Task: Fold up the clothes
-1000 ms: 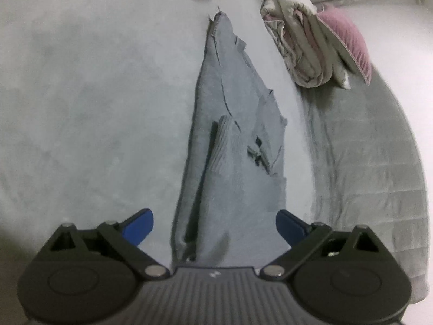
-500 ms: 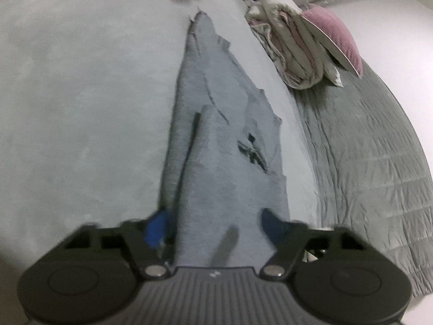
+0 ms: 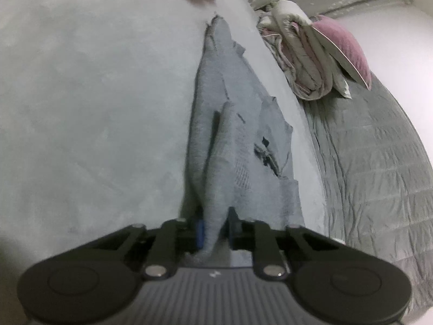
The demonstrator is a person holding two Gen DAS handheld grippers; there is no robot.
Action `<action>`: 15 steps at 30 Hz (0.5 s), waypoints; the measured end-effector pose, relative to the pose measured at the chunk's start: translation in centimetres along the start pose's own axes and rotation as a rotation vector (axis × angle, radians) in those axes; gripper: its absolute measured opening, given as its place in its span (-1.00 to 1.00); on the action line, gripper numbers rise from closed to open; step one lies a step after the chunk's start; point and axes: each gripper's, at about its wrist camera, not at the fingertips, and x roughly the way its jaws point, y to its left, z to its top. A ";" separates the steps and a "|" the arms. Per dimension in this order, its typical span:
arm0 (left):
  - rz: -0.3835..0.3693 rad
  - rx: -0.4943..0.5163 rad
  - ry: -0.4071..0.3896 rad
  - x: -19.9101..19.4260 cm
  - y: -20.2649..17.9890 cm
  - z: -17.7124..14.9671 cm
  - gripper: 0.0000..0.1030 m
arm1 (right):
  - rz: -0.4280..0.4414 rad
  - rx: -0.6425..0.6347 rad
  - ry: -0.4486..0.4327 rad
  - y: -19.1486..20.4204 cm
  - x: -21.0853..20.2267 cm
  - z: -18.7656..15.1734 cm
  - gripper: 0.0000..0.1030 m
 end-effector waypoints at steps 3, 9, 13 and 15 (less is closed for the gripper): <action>-0.024 -0.047 -0.012 -0.4 0.3 -0.1 -0.77 | 0.035 0.037 -0.019 -0.1 -0.3 -0.3 -0.41; -0.052 -0.057 -0.028 -2.2 0.0 -1.1 -0.79 | 0.113 0.091 -0.049 -0.1 -1.9 -1.1 -0.46; -0.058 -0.062 -0.012 -3.9 -0.3 -1.8 -0.79 | 0.127 0.077 -0.034 0.3 -3.5 -1.7 -0.47; -0.064 -0.071 -0.001 -4.7 -0.4 -2.5 -0.79 | 0.130 0.064 -0.025 0.5 -4.2 -2.5 -0.47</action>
